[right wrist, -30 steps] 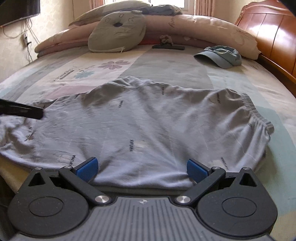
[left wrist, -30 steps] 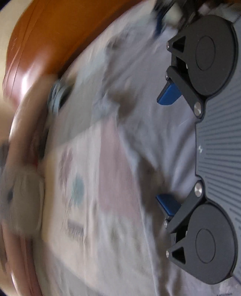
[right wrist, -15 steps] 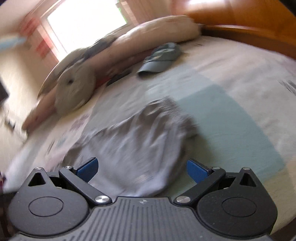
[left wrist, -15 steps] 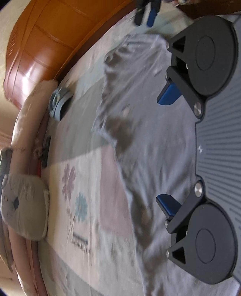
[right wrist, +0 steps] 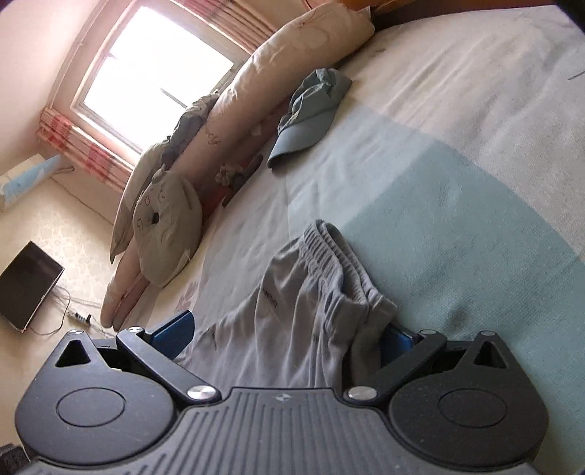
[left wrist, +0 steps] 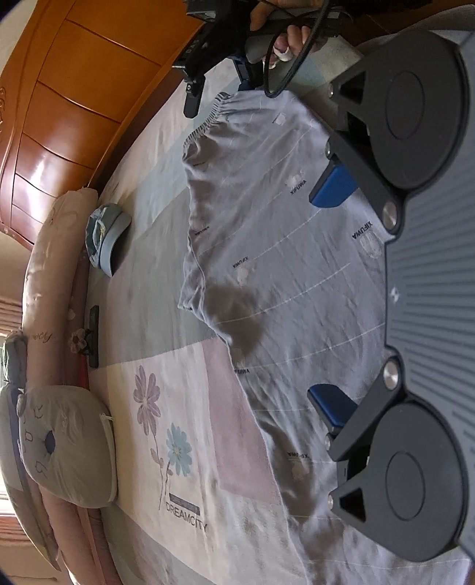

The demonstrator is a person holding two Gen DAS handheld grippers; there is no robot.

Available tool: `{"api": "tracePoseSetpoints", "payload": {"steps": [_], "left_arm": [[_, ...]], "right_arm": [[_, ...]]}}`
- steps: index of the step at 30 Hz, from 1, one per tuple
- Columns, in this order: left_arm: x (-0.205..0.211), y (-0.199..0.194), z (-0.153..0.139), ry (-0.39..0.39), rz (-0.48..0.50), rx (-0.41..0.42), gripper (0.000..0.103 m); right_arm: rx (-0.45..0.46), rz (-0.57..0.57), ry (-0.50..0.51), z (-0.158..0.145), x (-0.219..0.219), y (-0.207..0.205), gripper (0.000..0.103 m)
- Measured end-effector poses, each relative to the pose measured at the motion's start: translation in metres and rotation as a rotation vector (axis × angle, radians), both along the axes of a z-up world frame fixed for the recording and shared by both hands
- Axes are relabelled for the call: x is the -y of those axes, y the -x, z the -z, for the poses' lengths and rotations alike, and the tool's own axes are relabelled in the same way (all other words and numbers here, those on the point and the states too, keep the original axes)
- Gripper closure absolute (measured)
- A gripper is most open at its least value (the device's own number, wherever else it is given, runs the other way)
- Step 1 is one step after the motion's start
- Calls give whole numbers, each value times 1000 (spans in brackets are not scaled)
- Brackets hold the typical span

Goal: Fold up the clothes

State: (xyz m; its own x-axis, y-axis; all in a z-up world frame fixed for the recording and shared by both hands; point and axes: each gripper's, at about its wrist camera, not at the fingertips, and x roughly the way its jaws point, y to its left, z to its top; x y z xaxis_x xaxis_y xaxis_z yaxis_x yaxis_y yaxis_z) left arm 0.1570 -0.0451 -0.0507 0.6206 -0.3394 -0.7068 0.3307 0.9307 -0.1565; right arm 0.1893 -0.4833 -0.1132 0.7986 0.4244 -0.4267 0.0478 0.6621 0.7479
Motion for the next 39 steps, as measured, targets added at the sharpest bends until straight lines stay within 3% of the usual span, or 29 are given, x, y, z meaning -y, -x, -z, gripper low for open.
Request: {"api": "tracePoseSetpoints", "payload": {"steps": [5,7,12,17,21,27,30,32,34,39], "left_arm": [[-1,-1,2,9,-4,-8,1],[0,-2,3,8,-3,-10,1],[0,-2,0,41,0,-9,1],[-3,-3,3,45,-15,-26,1],[-3,-4,4,48,-20,-29,1],[-7,1,1,44,-34,-21,1],[-11,1,2,46,-51,-26,1],[-12,1,2,48,-58,-29,1],[-13,2,1,46,-58,-28,1],[-13,5,-2,41,-53,-17,1]], "right_arm": [[1,-68,-65,3,-9,19,0],[23,-74,-31,4,-12,20,0],[67,-64,-53,4,-10,-10,0],[141,-22,-136,11,1,-6,0],[141,-20,-109,9,-1,-16,0],[79,29,66,7,-14,-25,22],[48,78,50,14,-4,-22,52],[16,117,10,24,7,-20,87],[1,137,-40,31,16,-18,91],[3,143,4,26,9,-15,91]]}}
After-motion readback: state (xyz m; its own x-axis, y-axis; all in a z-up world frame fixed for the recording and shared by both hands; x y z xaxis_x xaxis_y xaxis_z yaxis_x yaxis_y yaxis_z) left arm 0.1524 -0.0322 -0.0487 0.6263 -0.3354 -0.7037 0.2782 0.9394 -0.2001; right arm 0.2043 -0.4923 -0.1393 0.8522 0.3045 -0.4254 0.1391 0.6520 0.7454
